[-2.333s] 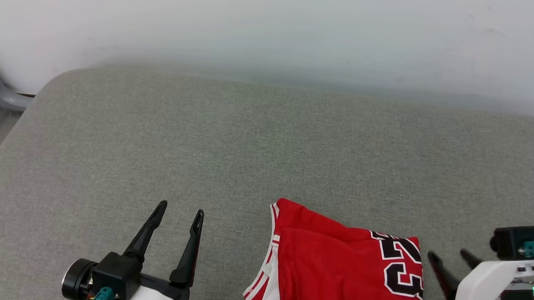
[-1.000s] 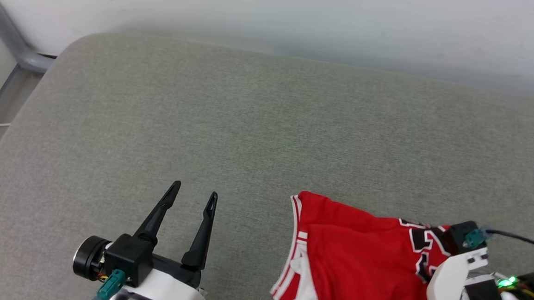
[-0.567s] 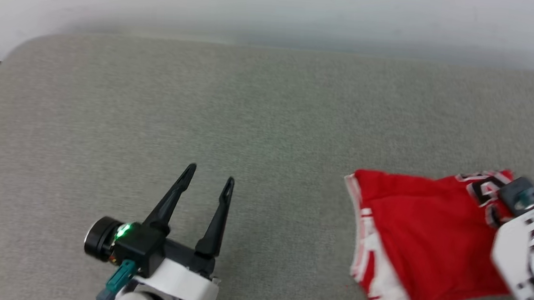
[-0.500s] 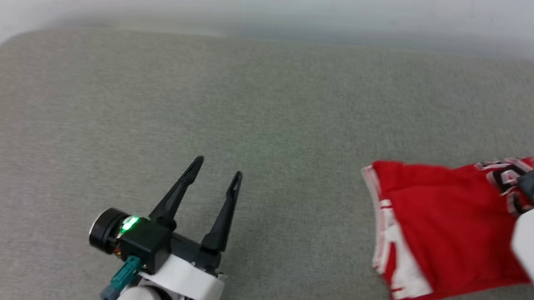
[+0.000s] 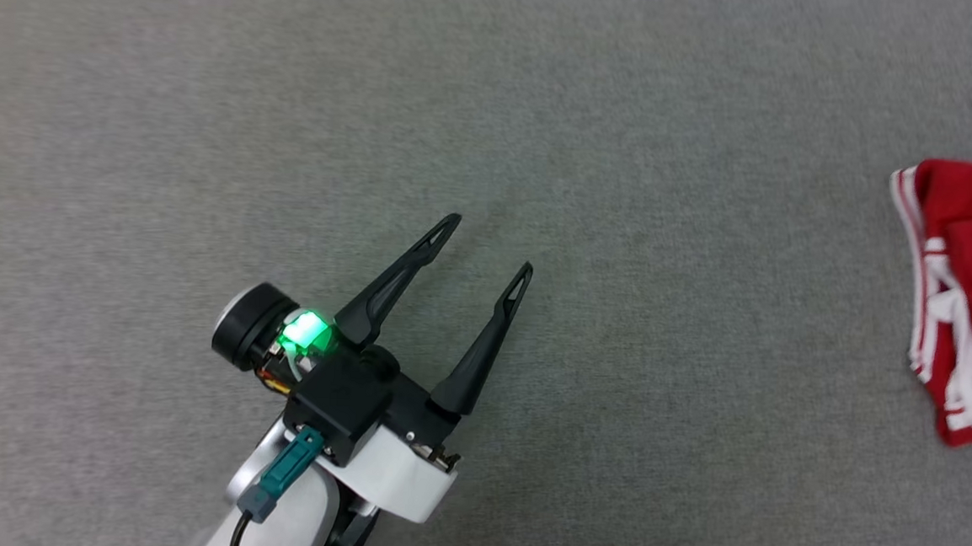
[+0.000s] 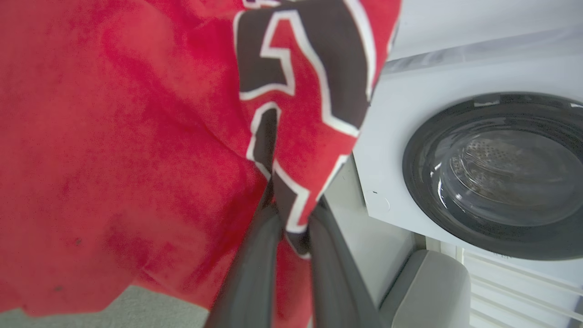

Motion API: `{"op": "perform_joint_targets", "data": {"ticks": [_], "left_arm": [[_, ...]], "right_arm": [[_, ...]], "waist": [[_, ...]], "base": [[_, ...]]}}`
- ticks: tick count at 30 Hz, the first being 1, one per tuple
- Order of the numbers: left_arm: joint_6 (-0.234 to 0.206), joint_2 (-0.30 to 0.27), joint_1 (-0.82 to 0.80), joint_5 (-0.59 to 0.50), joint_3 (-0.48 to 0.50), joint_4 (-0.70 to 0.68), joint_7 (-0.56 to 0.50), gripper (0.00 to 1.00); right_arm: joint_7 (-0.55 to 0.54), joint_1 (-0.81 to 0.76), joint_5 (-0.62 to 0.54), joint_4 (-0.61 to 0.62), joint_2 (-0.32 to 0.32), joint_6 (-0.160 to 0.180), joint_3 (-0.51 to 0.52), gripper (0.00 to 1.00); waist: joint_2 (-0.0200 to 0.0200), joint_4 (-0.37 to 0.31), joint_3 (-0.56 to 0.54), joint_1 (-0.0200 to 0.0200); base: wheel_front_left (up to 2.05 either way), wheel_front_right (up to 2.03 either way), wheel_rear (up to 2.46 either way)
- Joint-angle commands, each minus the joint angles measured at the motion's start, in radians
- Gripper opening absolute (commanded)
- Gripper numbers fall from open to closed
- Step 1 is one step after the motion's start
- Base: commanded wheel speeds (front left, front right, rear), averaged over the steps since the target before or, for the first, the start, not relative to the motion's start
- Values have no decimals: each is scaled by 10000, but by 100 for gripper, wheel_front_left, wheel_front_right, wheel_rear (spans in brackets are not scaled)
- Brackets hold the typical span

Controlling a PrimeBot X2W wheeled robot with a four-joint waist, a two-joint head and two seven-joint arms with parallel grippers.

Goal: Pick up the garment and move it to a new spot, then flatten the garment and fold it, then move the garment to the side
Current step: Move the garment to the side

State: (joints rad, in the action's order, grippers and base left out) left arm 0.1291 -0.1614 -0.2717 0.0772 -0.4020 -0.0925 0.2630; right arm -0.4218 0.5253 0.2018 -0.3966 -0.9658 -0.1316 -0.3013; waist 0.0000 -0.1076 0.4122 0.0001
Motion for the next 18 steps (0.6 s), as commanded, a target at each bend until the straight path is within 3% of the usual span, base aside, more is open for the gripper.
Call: {"op": "perform_joint_targets", "data": {"ticks": [1, 11, 18], "left_arm": [[17, -73, -216, -93, -25, -39, 22, 100], [17, -294, -970, -321, -236, -560, 22, 100], [17, -401, -1305, -392, -352, -936, 22, 100]], "right_arm": [[273, 289, -105, -288, -70, 20, 80, 0], [1900, 1942, -723, -2607, 678, 20, 963, 0], [2265, 2802, -1453, -3598, 1223, 20, 1616, 0]], "waist": [[0, -391, 465, -1], [0, -749, 1571, -1], [0, -590, 2170, -1]], "base": [[0, 0, 0], [0, 0, 0], [0, 0, 0]]}}
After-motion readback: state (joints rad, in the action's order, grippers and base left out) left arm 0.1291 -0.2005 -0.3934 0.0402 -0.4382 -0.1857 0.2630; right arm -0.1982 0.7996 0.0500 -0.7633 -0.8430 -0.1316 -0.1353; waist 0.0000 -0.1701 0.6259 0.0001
